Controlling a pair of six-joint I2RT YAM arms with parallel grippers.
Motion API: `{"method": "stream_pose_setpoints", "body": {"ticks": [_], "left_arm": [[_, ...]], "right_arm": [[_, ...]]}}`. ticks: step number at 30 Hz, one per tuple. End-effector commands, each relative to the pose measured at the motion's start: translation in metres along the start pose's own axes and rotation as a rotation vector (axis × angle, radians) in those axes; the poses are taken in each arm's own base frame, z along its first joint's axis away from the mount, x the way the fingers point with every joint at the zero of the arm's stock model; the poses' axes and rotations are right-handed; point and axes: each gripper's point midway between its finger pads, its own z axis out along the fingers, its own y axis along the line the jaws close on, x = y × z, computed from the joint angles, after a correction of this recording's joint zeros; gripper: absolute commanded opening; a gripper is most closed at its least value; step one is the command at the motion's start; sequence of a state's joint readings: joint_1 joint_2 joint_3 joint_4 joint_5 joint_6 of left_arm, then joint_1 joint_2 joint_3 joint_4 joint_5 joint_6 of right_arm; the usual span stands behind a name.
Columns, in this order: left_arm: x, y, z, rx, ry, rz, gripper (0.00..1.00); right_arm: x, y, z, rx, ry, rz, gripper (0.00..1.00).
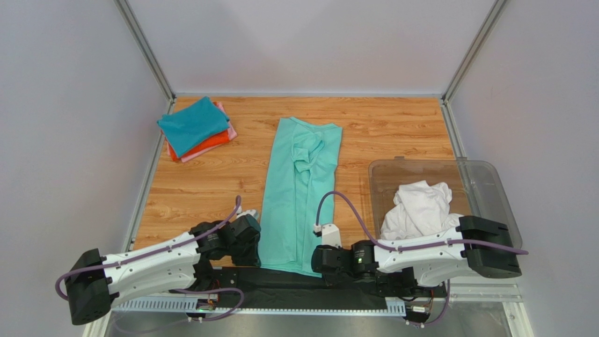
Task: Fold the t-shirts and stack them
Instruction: Fold the tshirt
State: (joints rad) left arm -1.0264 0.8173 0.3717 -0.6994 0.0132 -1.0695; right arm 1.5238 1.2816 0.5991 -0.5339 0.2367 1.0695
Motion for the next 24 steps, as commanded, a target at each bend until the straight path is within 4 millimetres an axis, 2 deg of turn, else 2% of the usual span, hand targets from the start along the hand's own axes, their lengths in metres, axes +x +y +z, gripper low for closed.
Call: {"method": "stream_pose_setpoints", "body": {"ticks": [1,4,10,14,17,20,24], "left_arm": [[0.006,0.001,-0.002,0.008,0.024,0.010,0.00],[0.005,0.000,-0.004,0.012,0.022,0.008,0.00],[0.010,0.004,-0.012,0.004,0.045,0.025,0.00],[0.016,0.005,-0.017,0.019,0.066,0.031,0.00],[0.018,0.005,-0.021,0.038,0.064,0.032,0.00],[0.014,-0.003,-0.026,0.075,0.043,0.031,0.00],[0.004,-0.015,-0.033,0.115,0.003,0.042,0.00]], "right_arm": [[-0.008,0.007,0.004,-0.009,-0.041,0.023,0.17],[-0.002,0.010,0.004,-0.017,-0.014,0.028,0.01],[0.016,0.019,-0.009,-0.058,0.058,0.023,0.00],[0.027,0.015,-0.012,-0.070,0.097,0.048,0.00],[0.024,0.030,-0.017,-0.155,0.078,0.066,0.00],[0.016,0.036,-0.022,-0.193,0.042,0.063,0.00],[-0.004,0.032,-0.028,-0.147,-0.044,0.057,0.00]]}}
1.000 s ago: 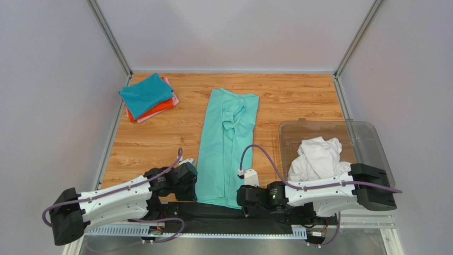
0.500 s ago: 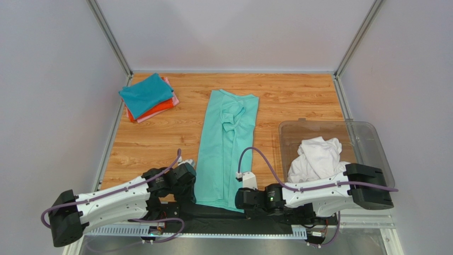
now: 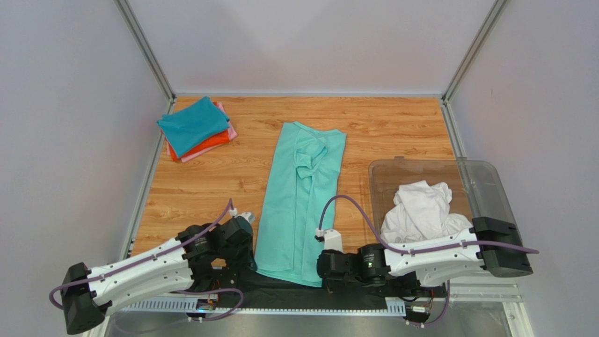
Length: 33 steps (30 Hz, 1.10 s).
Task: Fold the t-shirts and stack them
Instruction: Fold the tshirt
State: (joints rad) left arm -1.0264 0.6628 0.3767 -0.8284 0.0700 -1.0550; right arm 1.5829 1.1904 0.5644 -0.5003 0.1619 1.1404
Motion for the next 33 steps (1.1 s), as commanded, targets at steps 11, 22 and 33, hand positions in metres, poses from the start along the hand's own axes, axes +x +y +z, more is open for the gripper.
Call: {"method": "stream_pose_setpoints", "body": {"ticks": [11,22,33], "left_arm": [[-0.066,-0.044,-0.031,0.028,-0.246,0.084,0.00],[-0.143,-0.070,-0.060,-0.023,-0.445,0.082,0.00],[-0.206,-0.084,-0.067,-0.034,-0.498,0.053,0.00]], "right_arm": [[-0.086,0.003,-0.028,0.038,-0.262,-0.030,0.00],[-0.156,-0.012,-0.057,0.105,-0.410,-0.064,0.00],[-0.205,-0.039,-0.072,0.164,-0.485,-0.040,0.00]]}}
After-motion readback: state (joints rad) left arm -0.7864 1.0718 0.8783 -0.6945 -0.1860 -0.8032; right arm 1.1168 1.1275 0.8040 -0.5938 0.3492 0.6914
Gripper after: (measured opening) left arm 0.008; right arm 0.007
